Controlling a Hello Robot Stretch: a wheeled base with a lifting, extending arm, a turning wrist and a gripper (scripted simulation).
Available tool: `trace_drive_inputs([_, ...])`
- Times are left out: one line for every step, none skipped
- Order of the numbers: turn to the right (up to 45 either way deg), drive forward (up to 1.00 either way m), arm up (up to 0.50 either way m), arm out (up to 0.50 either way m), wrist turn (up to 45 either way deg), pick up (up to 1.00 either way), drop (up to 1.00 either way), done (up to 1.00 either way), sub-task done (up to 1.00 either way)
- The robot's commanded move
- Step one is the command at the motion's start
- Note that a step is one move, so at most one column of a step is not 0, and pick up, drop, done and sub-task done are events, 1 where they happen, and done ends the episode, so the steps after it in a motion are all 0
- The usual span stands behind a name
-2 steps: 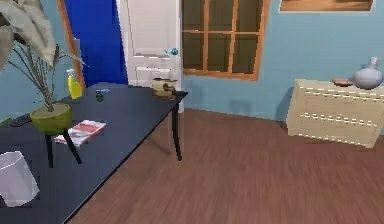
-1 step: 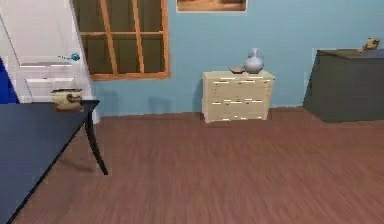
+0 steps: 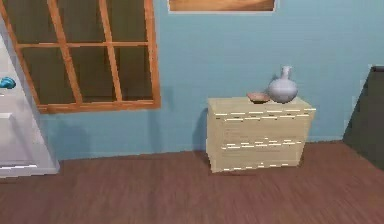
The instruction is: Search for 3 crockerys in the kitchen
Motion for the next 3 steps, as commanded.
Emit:
trace_drive_inputs([0.0, 1.00, 0.00, 0.00, 0.0, 0.00, 0.00, 0.00, 0.00])
trace_drive_inputs([36.0, 0.00, 0.00, 0.00, 0.0, 0.00, 0.00, 0.00, 0.00])
trace_drive_inputs([0.0, 0.00, 0.00, 0.00, 0.0, 0.00, 0.00, 0.00, 1.00])
